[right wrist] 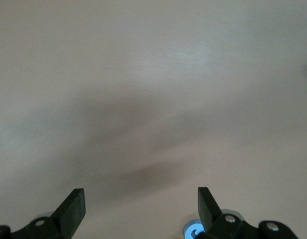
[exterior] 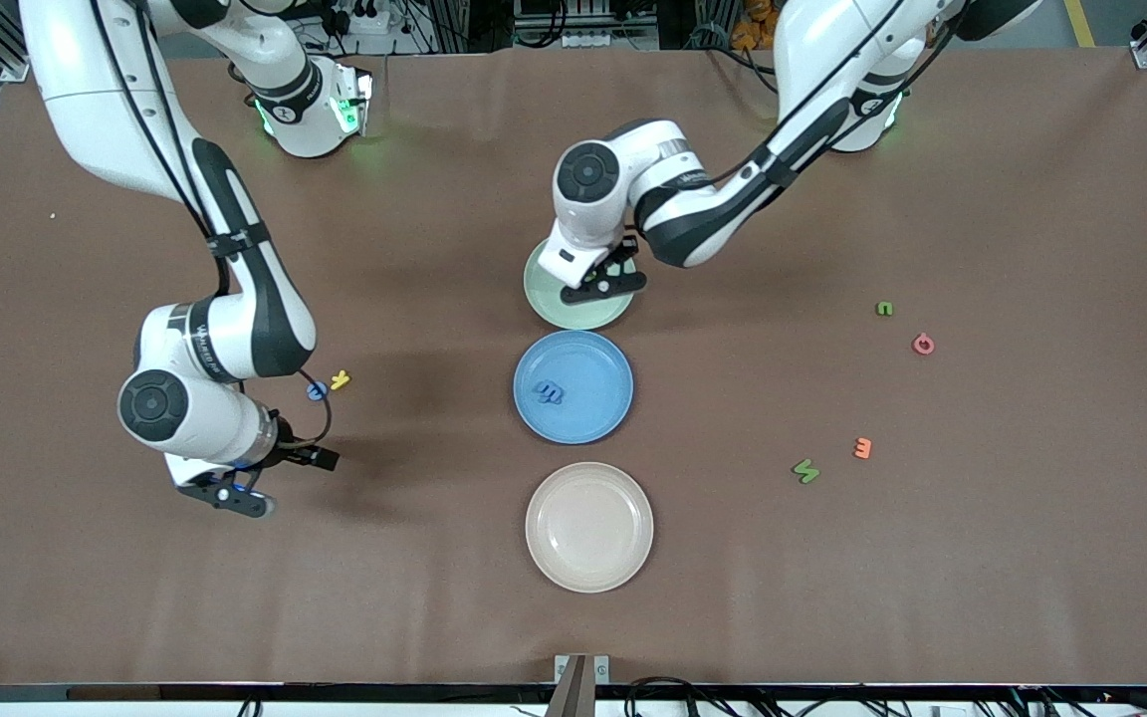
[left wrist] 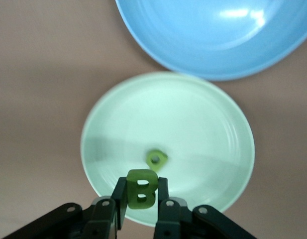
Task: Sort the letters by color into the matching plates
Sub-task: 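Place the green B on the green plate while the right gripper withdraws, then grasp the blue c with the right gripper while the left gripper reaches green N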
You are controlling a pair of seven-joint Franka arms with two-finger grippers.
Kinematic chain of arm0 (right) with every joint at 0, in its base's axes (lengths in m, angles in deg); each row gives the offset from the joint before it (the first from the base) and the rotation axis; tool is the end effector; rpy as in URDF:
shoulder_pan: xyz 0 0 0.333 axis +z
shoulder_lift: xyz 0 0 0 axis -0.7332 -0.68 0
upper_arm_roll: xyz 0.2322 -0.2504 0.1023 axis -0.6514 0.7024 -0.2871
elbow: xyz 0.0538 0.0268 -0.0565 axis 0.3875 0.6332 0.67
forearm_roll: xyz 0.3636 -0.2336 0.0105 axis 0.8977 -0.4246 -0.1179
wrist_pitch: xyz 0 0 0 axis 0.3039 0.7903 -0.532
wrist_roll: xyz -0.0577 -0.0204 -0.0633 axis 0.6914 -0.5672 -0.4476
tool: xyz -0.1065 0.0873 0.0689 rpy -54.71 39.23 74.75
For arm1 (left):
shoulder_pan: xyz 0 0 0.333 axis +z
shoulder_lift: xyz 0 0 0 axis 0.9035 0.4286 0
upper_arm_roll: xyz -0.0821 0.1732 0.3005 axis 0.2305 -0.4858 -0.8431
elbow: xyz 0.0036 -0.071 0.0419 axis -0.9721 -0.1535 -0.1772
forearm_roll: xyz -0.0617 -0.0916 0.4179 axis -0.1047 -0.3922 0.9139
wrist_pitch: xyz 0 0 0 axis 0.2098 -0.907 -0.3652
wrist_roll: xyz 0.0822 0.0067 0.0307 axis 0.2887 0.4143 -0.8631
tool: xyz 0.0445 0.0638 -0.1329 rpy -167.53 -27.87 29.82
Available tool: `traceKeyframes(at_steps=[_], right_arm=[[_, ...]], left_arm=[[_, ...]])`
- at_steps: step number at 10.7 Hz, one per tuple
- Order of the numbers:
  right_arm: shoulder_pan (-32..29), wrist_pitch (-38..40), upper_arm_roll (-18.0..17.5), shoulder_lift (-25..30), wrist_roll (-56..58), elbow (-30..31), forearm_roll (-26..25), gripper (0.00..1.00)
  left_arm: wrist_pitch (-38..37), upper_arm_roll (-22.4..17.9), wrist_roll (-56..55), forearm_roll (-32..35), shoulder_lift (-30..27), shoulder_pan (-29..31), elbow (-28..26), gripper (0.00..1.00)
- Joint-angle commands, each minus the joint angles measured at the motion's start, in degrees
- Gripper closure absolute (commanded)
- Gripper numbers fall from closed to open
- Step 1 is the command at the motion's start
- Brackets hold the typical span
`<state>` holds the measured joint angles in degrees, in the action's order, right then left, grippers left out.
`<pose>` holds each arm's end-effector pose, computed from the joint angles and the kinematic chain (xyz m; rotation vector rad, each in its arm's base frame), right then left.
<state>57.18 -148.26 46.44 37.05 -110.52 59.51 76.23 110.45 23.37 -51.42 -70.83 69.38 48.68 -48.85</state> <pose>0.7350 0.1075 0.2191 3.0659 -0.5825 -0.0840 0.4066 -0.5528 0.2271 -3.0794 -0.2779 0.2784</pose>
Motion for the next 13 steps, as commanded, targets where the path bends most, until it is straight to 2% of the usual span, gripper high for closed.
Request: traceKeyframes(at_steps=[1, 3, 4, 5, 6, 8, 9, 13], right_arm=[[-1.67, -0.01, -0.12, 1.81, -25.47, 3.35, 0.27, 0.0], [-1.76, -0.1, -0.21, 1.72, -41.57, 3.78, 0.27, 0.0], [-1.85, -0.28, -0.21, 1.72, -46.35, 4.74, 0.27, 0.0], [-1.94, -0.54, -0.3, 2.07, -47.09, 6.32, 0.27, 0.0], [-2.11, -1.76, -0.3, 2.51, -47.01, 8.34, 0.19, 0.0], [-2.9, -9.91, -0.47, 7.41, -45.88, 17.18, 0.1, 0.0], [-3.43, -10.82, -0.65, 9.0, -43.26, 20.1, 0.19, 0.0], [-3.35, -16.08, -1.44, 11.22, -40.96, 26.27, 0.19, 0.0]], left_arm=[[-0.53, -0.69, -3.04, -2.63, 2.69, -2.69, 3.15, 0.63], [-0.53, -1.04, -3.31, -3.95, 3.13, -5.23, 4.47, 0.6], [-0.45, -1.04, -3.31, -3.96, 2.87, -5.16, 4.65, 0.55], [-0.53, -1.04, -3.22, -3.79, 2.78, -4.72, 4.66, 0.09], [-0.53, -1.21, -2.78, -3.0, 2.35, -4.45, 4.83, 0.0], [-1.06, -5.85, -0.78, -1.16, 0.42, -3.67, 6.24, 0.0], [-1.06, -7.09, 3.42, -1.06, -0.55, -2.01, 6.33, 0.0], [-1.06, -7.19, 25.56, 0.26, -2.31, 9.85, 6.33, 0.0]])
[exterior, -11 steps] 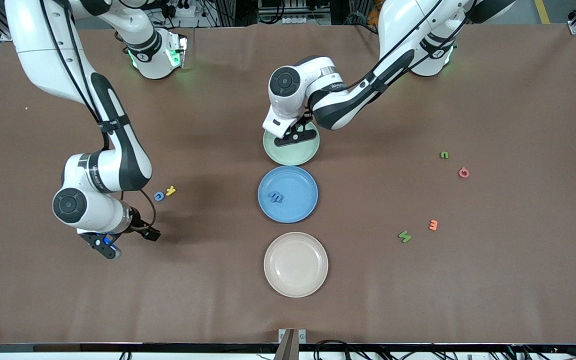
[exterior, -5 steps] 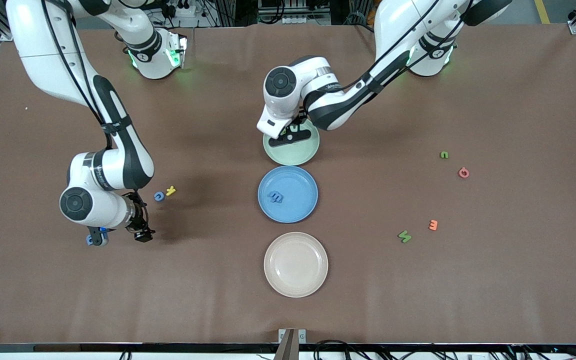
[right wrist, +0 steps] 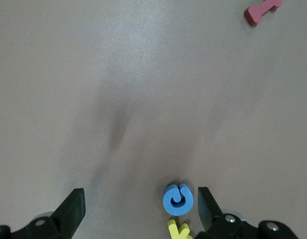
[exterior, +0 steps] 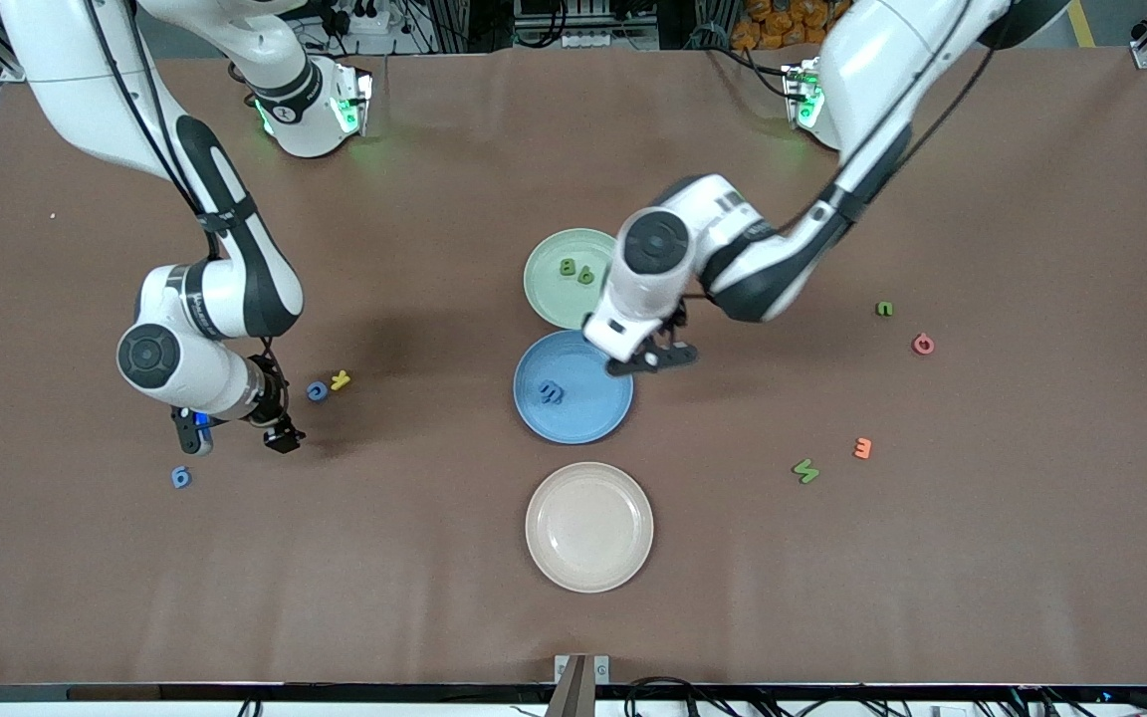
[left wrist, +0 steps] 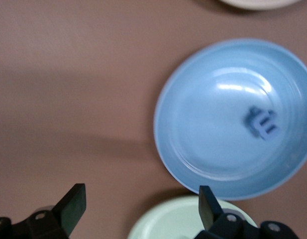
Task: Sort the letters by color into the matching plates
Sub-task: 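Grasp the blue c with the right gripper while the left gripper reaches green N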
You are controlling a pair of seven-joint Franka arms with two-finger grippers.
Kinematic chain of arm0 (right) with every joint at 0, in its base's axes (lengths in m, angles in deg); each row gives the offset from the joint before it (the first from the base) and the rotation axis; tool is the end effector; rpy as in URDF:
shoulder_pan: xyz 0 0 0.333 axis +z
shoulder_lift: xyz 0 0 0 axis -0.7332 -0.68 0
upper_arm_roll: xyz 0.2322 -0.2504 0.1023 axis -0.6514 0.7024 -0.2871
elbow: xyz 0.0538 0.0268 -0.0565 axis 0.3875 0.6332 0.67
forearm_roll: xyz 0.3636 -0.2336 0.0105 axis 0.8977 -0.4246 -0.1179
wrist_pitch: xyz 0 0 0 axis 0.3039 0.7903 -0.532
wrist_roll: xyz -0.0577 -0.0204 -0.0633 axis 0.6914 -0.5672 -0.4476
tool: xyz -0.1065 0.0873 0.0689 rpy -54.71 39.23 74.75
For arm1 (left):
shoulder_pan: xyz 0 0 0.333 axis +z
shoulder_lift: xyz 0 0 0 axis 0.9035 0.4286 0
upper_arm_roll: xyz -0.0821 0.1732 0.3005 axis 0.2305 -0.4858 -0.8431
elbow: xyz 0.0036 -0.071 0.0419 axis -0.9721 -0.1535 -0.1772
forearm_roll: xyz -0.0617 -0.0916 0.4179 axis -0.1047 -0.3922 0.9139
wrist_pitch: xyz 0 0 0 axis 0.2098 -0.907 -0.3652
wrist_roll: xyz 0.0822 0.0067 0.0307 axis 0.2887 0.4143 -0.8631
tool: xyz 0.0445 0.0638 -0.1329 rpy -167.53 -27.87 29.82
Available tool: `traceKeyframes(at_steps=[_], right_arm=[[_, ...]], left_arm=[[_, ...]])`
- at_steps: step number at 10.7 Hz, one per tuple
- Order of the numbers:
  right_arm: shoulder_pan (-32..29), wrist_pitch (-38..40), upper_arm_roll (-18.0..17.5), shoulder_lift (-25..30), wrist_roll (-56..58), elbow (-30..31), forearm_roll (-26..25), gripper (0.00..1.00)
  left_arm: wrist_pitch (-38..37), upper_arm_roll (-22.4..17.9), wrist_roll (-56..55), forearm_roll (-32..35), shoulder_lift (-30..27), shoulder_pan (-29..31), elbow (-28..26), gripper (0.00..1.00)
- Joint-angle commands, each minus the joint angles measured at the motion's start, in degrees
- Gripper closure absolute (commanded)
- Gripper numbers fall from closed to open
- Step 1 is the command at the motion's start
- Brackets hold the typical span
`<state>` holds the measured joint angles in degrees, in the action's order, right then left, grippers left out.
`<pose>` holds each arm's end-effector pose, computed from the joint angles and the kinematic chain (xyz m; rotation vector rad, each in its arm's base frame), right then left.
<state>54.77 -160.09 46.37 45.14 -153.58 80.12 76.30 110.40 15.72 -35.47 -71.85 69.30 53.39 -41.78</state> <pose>0.6500 0.0652 0.1756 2.5776 -1.7174 -0.0844 0.5504 -0.4728 0.2490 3.1120 0.2277 -0.1515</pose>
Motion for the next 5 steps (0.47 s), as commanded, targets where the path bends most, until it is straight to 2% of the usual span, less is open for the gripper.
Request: traceKeyframes(at_steps=[1, 3, 5], right_arm=[[-0.93, -6.1, -1.46, 3.48, 2.81, 6.81, 0.12, 0.0], [-0.93, -10.48, -1.89, 3.48, 2.9, 10.06, 0.12, 0.0], [-0.93, -11.56, -1.9, 3.48, 2.99, 11.39, 0.03, 0.0]], left_arm=[[-0.75, 0.45, 13.74, 1.28, -2.14, 7.6, -0.66, 0.0], [0.3, 0.37, 23.68, 4.33, -1.44, 11.04, -0.66, 0.0], [2.74, 0.37, 27.91, 6.36, -1.09, 13.94, -0.66, 0.0]])
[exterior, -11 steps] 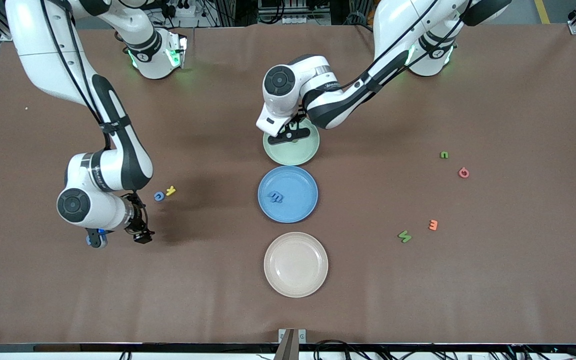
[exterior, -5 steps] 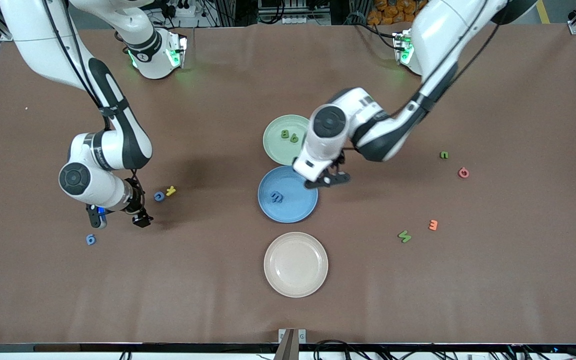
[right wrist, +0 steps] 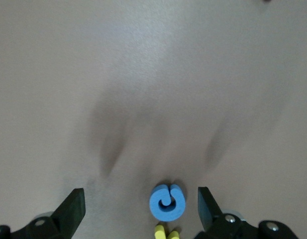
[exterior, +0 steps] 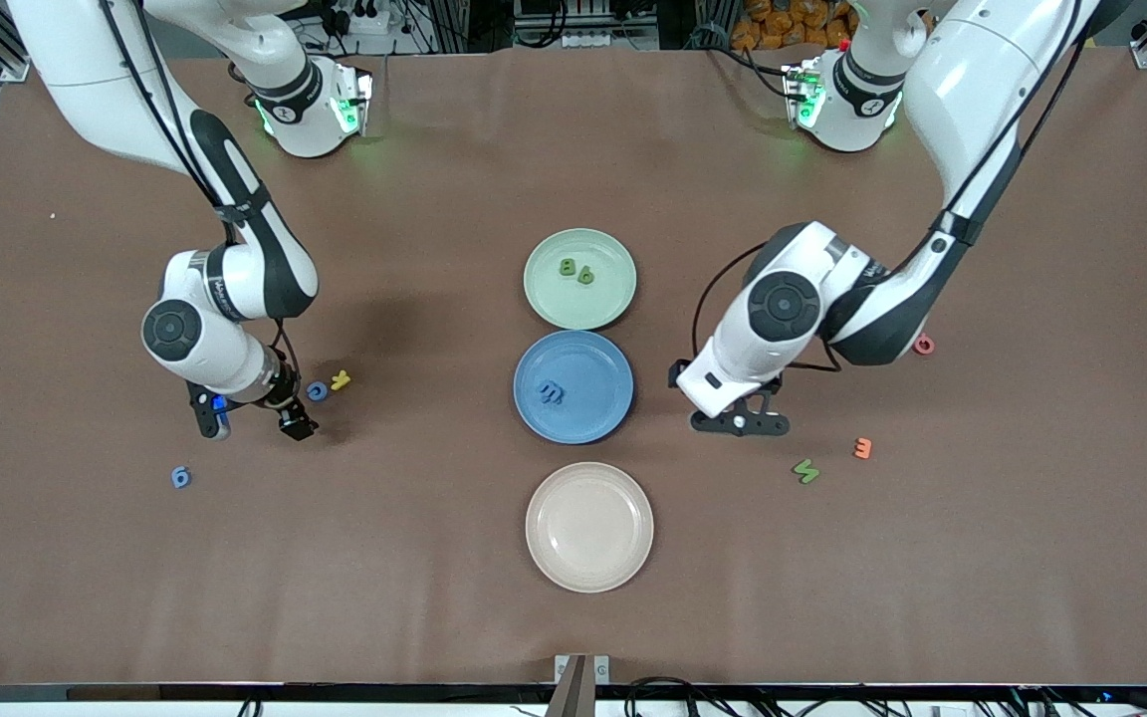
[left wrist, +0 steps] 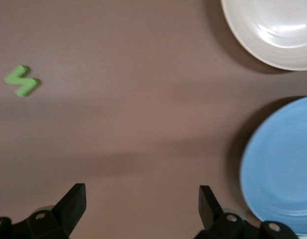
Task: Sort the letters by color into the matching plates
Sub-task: 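Grasp the blue c with the right gripper while the left gripper reaches green N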
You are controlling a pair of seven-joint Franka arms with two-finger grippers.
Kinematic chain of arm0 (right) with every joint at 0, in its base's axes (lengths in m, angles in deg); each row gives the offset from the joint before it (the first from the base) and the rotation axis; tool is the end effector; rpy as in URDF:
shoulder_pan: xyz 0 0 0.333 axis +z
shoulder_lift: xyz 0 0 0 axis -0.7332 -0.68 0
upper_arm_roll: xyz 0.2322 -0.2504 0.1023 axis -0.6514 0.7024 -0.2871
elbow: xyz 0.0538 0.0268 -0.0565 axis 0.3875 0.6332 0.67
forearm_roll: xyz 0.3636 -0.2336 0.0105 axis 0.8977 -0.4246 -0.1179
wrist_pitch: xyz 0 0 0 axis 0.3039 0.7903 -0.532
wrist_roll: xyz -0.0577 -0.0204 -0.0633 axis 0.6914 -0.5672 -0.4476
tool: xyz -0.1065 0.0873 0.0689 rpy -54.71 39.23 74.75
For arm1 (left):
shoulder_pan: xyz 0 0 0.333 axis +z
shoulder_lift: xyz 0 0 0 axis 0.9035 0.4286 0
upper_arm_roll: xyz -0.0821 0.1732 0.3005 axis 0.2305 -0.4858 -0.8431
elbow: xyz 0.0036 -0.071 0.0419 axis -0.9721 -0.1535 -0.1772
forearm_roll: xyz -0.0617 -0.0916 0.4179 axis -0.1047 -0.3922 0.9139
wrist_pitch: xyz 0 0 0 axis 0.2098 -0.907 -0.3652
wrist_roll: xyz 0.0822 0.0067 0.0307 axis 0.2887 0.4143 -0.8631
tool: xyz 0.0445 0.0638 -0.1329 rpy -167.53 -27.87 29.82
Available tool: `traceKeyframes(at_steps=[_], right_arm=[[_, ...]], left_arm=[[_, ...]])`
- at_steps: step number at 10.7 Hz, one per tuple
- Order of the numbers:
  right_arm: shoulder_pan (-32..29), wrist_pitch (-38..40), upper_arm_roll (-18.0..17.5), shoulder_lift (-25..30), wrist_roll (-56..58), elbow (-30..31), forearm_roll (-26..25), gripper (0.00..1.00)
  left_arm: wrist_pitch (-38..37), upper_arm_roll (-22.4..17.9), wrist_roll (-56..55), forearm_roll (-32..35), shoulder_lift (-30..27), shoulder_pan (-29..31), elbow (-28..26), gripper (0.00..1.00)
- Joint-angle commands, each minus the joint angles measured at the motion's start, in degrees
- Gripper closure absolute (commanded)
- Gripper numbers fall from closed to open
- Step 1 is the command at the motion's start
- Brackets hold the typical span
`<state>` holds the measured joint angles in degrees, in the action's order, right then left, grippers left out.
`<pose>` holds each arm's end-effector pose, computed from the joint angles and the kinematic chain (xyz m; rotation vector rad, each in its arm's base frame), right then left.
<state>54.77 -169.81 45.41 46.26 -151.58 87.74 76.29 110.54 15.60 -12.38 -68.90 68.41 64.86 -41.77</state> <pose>0.6195 0.0716 0.1486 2.6523 -1.6767 -0.0225 0.6385 -0.3497 0.2584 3.1263 -0.1293 -0.0659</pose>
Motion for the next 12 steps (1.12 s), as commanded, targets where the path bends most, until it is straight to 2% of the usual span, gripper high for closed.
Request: traceKeyframes(at_steps=[1, 3, 4, 6, 7, 9, 11, 12], right_arm=[[-0.93, -3.14, -0.93, 2.36, 0.99, 4.64, 0.03, 0.0], [-0.93, -5.17, -1.37, 2.28, 1.51, 6.14, -0.14, 0.0], [-0.93, -5.18, -1.37, 2.36, 1.95, 6.23, -0.14, 0.11], [-0.93, -5.18, -1.89, 2.36, 4.23, 6.32, -0.14, 0.5], [-1.02, -5.18, -1.99, 2.36, 5.2, 6.41, -0.14, 0.62], [-1.02, -5.18, -1.99, 2.36, 5.47, 6.41, -0.14, 0.78], [-1.02, -5.44, -1.99, 2.36, 8.44, 7.37, -0.23, 0.95], [-1.02, -5.7, -1.99, 2.36, 9.5, 7.46, -0.23, 0.99]], left_arm=[[3.58, 0.49, 11.2, 4.47, -0.2, 3.79, -0.67, 0.0], [5.42, 0.49, 21.85, 4.65, 0.68, 7.04, -0.67, 0.0], [7.09, 0.4, 27.21, 4.66, 1.47, 8.7, -0.67, 0.0], [8.94, -0.04, 36.36, 4.66, 2.7, 11.26, -0.67, 0.0], [9.3, -1.09, 40.49, 4.39, 3.4, 11.36, -0.58, 0.0], [10.52, -1.88, 45.52, 4.65, 4.11, 11.1, -0.67, 0.0], [14.56, -4.69, 53.85, 5.96, 5.24, 10.66, -0.67, 0.0], [15.62, -5.4, 58.68, 6.58, 6.3, 10.74, -0.67, 0.0]])
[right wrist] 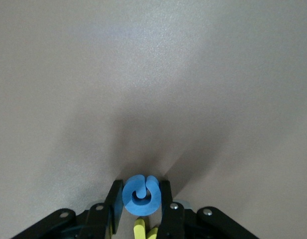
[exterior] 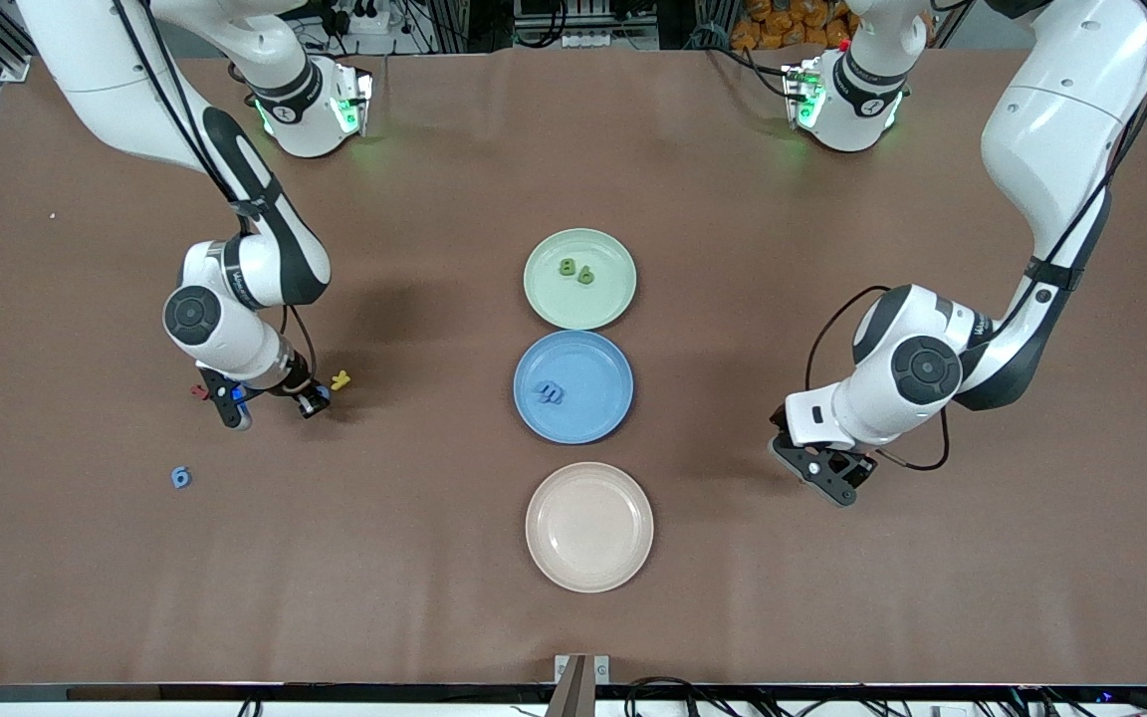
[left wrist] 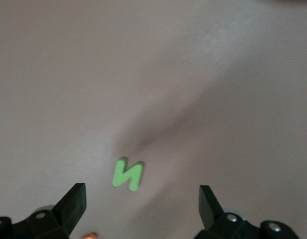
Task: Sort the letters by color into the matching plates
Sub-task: 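Grasp the blue c with the right gripper while the left gripper reaches green N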
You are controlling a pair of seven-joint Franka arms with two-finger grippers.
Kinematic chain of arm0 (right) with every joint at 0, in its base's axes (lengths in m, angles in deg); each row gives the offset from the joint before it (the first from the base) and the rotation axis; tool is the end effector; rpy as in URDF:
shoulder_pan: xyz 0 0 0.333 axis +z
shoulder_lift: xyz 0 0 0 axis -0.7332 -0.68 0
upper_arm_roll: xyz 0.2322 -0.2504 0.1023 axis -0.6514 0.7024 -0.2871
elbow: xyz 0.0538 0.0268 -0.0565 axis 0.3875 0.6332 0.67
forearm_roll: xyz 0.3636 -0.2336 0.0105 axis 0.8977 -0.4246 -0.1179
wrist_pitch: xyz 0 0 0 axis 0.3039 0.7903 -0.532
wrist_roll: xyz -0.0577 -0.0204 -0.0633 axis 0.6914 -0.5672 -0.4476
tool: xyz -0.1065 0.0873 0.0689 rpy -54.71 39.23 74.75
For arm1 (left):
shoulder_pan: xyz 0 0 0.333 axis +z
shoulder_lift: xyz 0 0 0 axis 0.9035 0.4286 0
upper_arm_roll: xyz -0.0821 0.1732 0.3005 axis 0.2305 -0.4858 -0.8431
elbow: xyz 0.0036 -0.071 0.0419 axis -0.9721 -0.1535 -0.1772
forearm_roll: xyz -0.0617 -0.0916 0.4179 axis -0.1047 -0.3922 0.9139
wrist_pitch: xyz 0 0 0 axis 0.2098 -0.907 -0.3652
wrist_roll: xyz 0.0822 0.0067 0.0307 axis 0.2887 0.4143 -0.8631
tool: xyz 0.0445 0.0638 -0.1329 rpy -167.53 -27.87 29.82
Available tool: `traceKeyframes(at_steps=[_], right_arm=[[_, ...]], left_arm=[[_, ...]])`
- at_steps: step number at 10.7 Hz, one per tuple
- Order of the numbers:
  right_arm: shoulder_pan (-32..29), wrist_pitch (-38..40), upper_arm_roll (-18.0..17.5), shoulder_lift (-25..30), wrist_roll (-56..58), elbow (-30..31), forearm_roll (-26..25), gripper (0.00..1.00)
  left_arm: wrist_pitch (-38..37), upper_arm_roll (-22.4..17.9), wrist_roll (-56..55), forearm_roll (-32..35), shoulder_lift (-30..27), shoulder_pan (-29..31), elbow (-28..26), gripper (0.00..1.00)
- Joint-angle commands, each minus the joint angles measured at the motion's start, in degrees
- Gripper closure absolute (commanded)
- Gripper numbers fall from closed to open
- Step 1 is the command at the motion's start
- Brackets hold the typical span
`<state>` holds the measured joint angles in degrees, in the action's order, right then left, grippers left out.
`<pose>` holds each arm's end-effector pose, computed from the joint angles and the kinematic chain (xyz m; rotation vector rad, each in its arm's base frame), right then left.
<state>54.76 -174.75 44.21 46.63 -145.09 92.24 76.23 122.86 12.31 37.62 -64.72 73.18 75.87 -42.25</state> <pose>0.5954 0.0813 0.1303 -2.7504 1.4951 0.0115 0.7217 -0.1996 0.2080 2.8948 -1.1575 0.1482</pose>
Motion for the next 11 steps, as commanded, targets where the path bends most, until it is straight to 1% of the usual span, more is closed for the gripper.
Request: traceKeyframes(at_steps=[1, 2, 3, 4, 5, 6, 7, 8, 9, 10, 11], right_arm=[[-1.1, -0.51, -0.8, 2.43, 6.07, 2.88, -0.25, 0.99], [-1.27, 0.62, -0.8, 3.48, 13.41, 2.88, -0.25, 0.99], [-2.05, 3.77, -0.8, 4.88, 22.19, 2.35, -0.34, 0.99], [-2.41, 8.67, -0.8, 6.55, 31.5, 0.78, -0.43, 0.99], [-3.11, 12.72, -0.8, 7.78, 38.12, -1.06, -0.43, 0.99], [-3.47, 14.24, -0.8, 8.4, 41.05, -2.04, -0.6, 0.98], [-2.95, 14.26, -0.88, 8.06, 44.65, -3.18, -1.3, 0.96], [-2.51, 14.35, -1.23, 7.97, 48.69, -3.8, -1.74, 0.94], [-2.33, 14.35, -2.37, 7.97, 51.95, -4.76, -1.75, 0.94], [-2.15, 14.43, -3.94, 7.71, 54.16, -6.51, -1.83, 0.94], [-1.02, 14.52, -4.92, 7.18, 56.53, -7.75, -1.84, 0.92]], left_arm=[[3.75, -2.38, 9.94, 2.41, 1.97, -0.18, -0.19, 0.0], [3.84, -2.64, 10.04, 2.15, 2.15, 0.09, -0.19, 0.0], [4.19, -2.65, 10.04, 2.23, 2.67, 0.26, -0.19, 0.0], [4.89, -2.65, 9.95, 2.14, 2.94, 0.26, -0.19, 0.0], [4.98, -2.73, 9.95, 1.88, 3.46, 0.26, -0.19, 0.02], [4.98, -2.91, 9.95, 1.88, 3.56, 0.26, -0.28, 0.08], [4.98, -2.91, 10.04, 1.97, 3.73, 0.26, -0.28, 0.1], [4.98, -2.91, 10.04, 2.14, 4.08, 0.35, -0.28, 0.1], [4.98, -2.91, 10.04, 2.32, 4.17, 0.27, -0.28, 0.11], [5.07, -3.0, 10.04, 2.32, 4.69, 0.26, -0.28, 0.15], [5.68, -3.0, 10.04, 2.32, 4.96, 0.26, -0.28, 0.15]])
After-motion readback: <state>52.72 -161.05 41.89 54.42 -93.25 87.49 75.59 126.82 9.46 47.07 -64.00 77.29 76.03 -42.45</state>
